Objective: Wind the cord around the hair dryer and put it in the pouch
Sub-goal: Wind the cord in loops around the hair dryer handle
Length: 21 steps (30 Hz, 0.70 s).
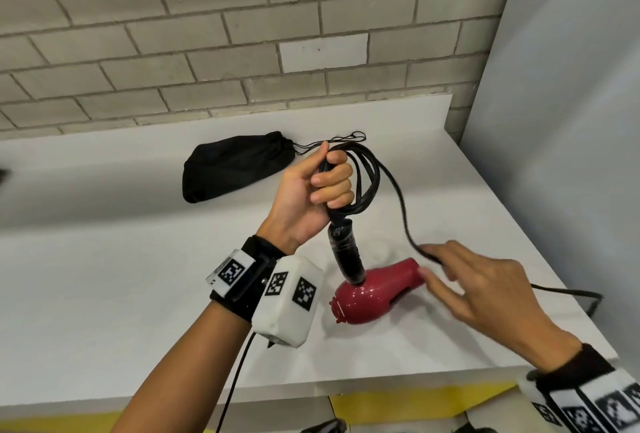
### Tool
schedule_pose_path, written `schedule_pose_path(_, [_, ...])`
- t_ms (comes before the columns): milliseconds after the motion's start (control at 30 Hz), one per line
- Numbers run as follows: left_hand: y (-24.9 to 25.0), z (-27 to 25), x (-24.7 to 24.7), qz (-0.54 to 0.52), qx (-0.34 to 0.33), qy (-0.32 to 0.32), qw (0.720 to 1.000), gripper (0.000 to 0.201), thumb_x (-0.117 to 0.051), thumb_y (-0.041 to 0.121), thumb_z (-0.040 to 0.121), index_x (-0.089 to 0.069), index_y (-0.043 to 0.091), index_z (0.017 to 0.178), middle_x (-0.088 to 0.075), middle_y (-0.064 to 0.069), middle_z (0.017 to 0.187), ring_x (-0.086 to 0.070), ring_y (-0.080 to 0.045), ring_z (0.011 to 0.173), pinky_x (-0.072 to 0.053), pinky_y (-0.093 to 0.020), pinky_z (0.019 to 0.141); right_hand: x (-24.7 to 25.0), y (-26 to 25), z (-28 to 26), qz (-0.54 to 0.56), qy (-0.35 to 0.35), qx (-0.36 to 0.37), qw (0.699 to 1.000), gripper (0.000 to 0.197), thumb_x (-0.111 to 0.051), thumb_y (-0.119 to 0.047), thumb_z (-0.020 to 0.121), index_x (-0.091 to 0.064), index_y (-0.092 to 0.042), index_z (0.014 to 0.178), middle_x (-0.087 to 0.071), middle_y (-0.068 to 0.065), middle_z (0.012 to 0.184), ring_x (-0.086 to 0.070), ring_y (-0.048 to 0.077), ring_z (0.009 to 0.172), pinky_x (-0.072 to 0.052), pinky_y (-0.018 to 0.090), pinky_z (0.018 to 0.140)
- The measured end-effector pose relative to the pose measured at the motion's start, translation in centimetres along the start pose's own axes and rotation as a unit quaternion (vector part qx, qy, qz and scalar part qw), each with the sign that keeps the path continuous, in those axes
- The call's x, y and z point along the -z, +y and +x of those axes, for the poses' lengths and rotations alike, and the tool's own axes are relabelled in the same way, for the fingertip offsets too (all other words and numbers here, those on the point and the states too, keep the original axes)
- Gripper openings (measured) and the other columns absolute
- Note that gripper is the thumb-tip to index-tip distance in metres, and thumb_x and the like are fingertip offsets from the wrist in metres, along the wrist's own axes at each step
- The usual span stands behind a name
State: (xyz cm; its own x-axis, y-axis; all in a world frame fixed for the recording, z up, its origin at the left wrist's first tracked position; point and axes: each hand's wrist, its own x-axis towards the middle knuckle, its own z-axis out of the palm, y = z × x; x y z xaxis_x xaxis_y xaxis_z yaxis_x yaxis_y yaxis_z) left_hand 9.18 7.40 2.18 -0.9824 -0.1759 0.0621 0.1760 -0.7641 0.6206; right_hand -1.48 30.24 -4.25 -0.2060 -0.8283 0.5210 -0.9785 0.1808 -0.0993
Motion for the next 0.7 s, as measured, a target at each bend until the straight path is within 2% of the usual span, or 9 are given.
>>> schedule_pose_path(133, [-1.0,0.5,-0.2,0.036,0.029,0.004,0.999,0.027,-0.034,0.030,0.097,-0.045,0.016,0.076,-0.039,0.011,0.047,-0.033,-0.002,0.034,-0.029,-0.018,0.044,1.3,-2.1,1.3,-0.105,-0.013,0.147,0.984,0.022,-0.061,-0.011,0.076,-0.071,-0.021,0.093,-0.056,-0.007,0.070,-0.045,0.013,0.041,-0.015,0.022,0.043])
schedule_pose_path(200, [-1.9,0.6,-0.6,0.061,0.051,-0.002,0.997,0.029,-0.031,0.031,0.099,-0.044,0.017,0.078,-0.039,0.011,0.049,-0.035,-0.002,0.036,-0.031,-0.019,0.045,2.2,-2.7,2.8,-0.115,-0.008,0.191,0.975,0.028,-0.057,-0.004,0.074,-0.069,-0.024,0.090,-0.055,-0.007,0.071,-0.041,0.013,0.044,-0.015,0.023,0.043])
schedule_pose_path(267, [-2.8,0.6,-1.0,0.094,0.074,-0.007,0.993,0.030,-0.029,0.033,0.100,-0.043,0.017,0.079,-0.038,0.011,0.051,-0.035,-0.003,0.038,-0.034,-0.019,0.047,2.9,-3.1,4.3,-0.110,0.014,0.219,0.969,0.032,-0.057,-0.001,0.073,-0.069,-0.026,0.088,-0.059,-0.008,0.076,-0.045,0.012,0.047,-0.020,0.024,0.042])
schedule_pose_path(367, [-3.7,0.3,-1.7,0.152,0.098,0.008,0.984,0.031,-0.031,0.034,0.100,-0.045,0.015,0.080,-0.040,0.008,0.050,-0.038,-0.006,0.039,-0.039,-0.020,0.043,3.5,-3.2,6.2,-0.097,0.042,0.220,0.970,0.029,-0.065,-0.002,0.077,-0.070,-0.030,0.085,-0.067,-0.010,0.083,-0.059,0.011,0.058,-0.027,0.023,0.040])
schedule_pose_path(467, [-4.1,-0.1,-1.8,0.219,0.097,0.027,0.971,0.042,-0.033,0.032,0.101,-0.057,0.016,0.071,-0.044,0.005,0.049,-0.040,-0.007,0.039,-0.038,-0.019,0.039,3.4,-3.3,6.9,-0.089,0.074,0.202,0.972,0.029,-0.068,-0.006,0.078,-0.070,-0.034,0.084,-0.062,-0.007,0.078,-0.048,0.013,0.051,-0.017,0.023,0.043])
schedule_pose_path(533, [-4.2,-0.2,-1.7,0.262,0.091,0.029,0.960,0.049,-0.033,0.031,0.101,-0.062,0.016,0.063,-0.046,0.002,0.055,-0.041,-0.011,0.047,-0.037,-0.020,0.047,3.4,-3.5,7.0,-0.043,0.080,0.190,0.978,0.023,-0.067,-0.013,0.084,-0.069,-0.035,0.088,-0.062,-0.006,0.077,-0.048,0.015,0.049,-0.019,0.022,0.044])
schedule_pose_path(600, [-4.1,-0.3,-1.6,0.299,0.087,0.035,0.950,0.042,-0.039,0.033,0.097,-0.062,0.009,0.072,-0.048,-0.005,0.065,-0.042,-0.018,0.059,-0.038,-0.027,0.057,3.8,-3.9,7.1,0.016,0.081,0.163,0.983,0.016,-0.066,-0.025,0.086,-0.060,-0.032,0.099,-0.066,-0.007,0.079,-0.053,0.015,0.049,-0.027,0.021,0.040])
schedule_pose_path(633, [-4.1,-0.3,-1.7,0.313,0.087,0.040,0.945,0.036,-0.042,0.032,0.093,-0.060,0.006,0.076,-0.050,-0.008,0.067,-0.043,-0.020,0.061,-0.038,-0.030,0.059,4.1,-4.0,7.4,0.042,0.075,0.144,0.986,0.022,-0.066,-0.032,0.084,-0.054,-0.029,0.103,-0.067,-0.007,0.081,-0.055,0.015,0.049,-0.032,0.022,0.038])
schedule_pose_path(700, [-4.0,-0.4,-1.9,0.333,0.092,0.039,0.938,0.029,-0.042,0.028,0.087,-0.059,0.009,0.072,-0.053,-0.005,0.061,-0.046,-0.018,0.054,-0.038,-0.031,0.057,4.8,-4.1,8.0,0.078,0.045,0.109,0.990,0.033,-0.063,-0.045,0.079,-0.049,-0.026,0.103,-0.064,-0.008,0.085,-0.056,0.017,0.049,-0.037,0.023,0.038])
